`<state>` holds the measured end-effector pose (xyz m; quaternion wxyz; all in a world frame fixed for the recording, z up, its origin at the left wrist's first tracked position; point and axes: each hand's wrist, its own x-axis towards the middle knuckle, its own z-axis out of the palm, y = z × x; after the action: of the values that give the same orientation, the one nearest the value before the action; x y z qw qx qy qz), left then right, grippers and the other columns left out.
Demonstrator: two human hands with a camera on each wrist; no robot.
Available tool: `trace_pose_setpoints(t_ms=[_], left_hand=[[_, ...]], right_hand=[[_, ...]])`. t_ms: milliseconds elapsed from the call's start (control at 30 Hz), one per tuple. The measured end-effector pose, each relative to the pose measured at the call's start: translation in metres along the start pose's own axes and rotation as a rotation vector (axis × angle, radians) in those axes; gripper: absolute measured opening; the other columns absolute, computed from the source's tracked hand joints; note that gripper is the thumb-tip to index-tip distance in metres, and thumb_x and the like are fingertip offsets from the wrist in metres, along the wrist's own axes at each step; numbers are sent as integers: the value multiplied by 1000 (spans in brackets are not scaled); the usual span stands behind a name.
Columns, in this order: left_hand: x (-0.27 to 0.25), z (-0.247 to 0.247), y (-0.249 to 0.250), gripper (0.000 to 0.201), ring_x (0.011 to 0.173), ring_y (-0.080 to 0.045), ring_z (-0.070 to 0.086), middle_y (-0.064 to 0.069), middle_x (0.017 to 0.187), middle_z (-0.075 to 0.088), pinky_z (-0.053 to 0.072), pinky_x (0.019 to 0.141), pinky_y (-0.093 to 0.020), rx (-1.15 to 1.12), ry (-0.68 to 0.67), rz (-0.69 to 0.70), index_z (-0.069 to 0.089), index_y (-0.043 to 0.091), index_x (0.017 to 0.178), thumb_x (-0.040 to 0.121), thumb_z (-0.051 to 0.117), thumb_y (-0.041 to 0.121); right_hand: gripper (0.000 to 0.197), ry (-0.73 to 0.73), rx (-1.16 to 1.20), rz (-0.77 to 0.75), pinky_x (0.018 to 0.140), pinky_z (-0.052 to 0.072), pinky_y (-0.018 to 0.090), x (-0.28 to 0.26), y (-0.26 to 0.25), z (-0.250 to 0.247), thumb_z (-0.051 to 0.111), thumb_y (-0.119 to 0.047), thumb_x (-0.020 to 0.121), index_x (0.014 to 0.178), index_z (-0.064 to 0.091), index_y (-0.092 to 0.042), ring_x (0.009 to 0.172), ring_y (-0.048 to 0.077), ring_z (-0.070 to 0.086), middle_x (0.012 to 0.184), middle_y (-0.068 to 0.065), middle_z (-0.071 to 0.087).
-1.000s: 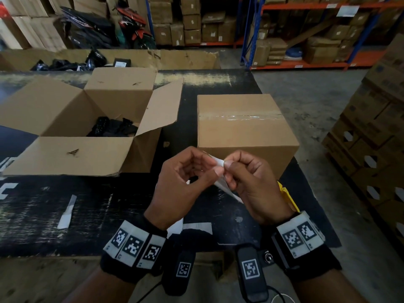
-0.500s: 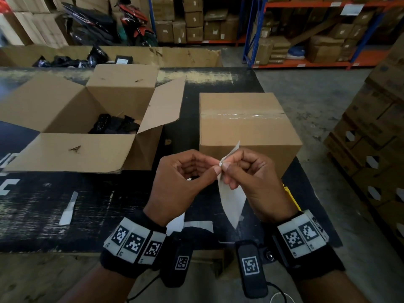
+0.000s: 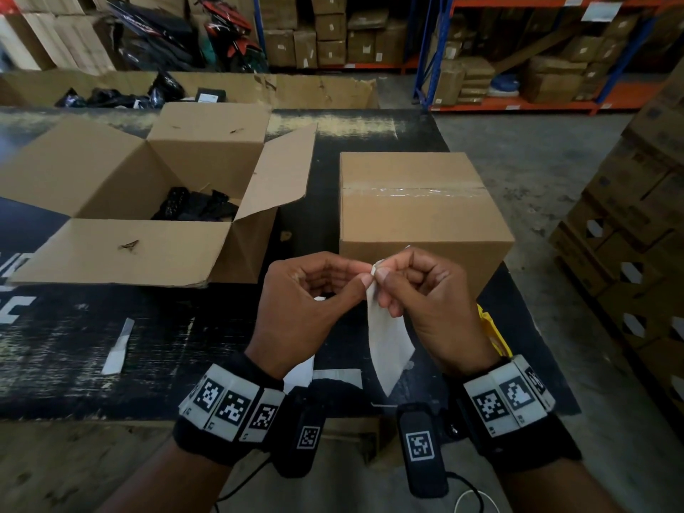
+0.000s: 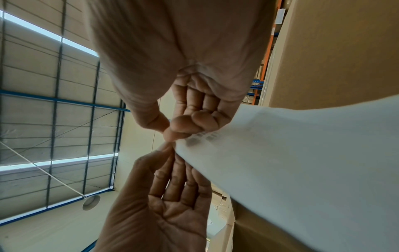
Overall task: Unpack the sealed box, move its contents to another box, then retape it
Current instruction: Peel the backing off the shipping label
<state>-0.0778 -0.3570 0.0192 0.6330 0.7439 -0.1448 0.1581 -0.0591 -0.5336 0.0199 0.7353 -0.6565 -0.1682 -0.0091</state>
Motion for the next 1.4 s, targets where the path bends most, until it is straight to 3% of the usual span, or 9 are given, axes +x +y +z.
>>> trace_pose_setpoints(t_ms=[167,300,600,767,900,1067,1233,1333,1400], left_hand=[[-2,0,0,13,82,-14,77,1,91,80,61,75,-23,19,-7,14,78,6,99,87,77,8],[-1,1,0,12,83,-12,77,3,91,79,60,76,-20,32,-15,23,78,8,99,87,76,9],[1,4,-3,7,79,-15,76,3,85,79,61,74,-26,52,23,-17,79,10,94,87,77,10],[3,-1,-2,14,83,-20,77,-3,90,80,63,78,-31,-28,-30,-51,78,3,97,86,77,11],[4,-4,-1,17,83,-24,77,-5,90,79,63,79,-35,-39,-54,-56,77,3,96,84,77,15],[2,2,-2,6,76,-17,76,-1,84,79,61,73,-23,-5,35,-44,78,7,92,86,77,7],[0,6,-2,5,74,-13,76,0,81,79,59,70,-20,-40,75,-66,78,5,91,87,74,3],[-1,7,1,8,72,-12,76,-1,78,78,58,69,-17,-85,72,-77,76,-2,90,90,68,-4],[-2,5,1,7,75,-16,76,-4,81,78,59,71,-23,-98,56,-82,76,-3,92,90,69,0]], right_hand=[[3,5,-37,-18,57,49,19,-1,0,-1,67,1,91,90,69,3,58,13,60,67,9,68],[7,6,-65,-27,59,49,16,-1,0,-1,67,6,89,87,70,-1,60,6,61,69,1,69],[7,-1,-158,-56,62,51,20,-1,0,0,68,3,89,85,68,-4,63,10,58,70,-1,65],[4,-21,-192,-98,65,53,26,-1,1,-1,66,-9,92,90,68,-6,67,15,60,77,9,67],[14,-49,-201,-119,66,52,39,0,3,-1,63,-20,91,92,66,-7,72,35,60,81,16,65],[13,-63,-230,-142,61,49,31,0,2,2,63,-20,91,91,64,-6,66,16,55,76,12,61],[16,-56,-221,-158,58,48,24,-1,1,6,62,-23,88,87,62,-7,62,10,52,71,3,59],[17,-31,-197,-167,58,50,34,-1,0,8,62,-21,87,85,62,-4,62,24,56,73,13,62],[15,-34,-182,-175,59,50,35,0,0,8,62,-19,87,84,62,-5,63,27,56,73,14,61]])
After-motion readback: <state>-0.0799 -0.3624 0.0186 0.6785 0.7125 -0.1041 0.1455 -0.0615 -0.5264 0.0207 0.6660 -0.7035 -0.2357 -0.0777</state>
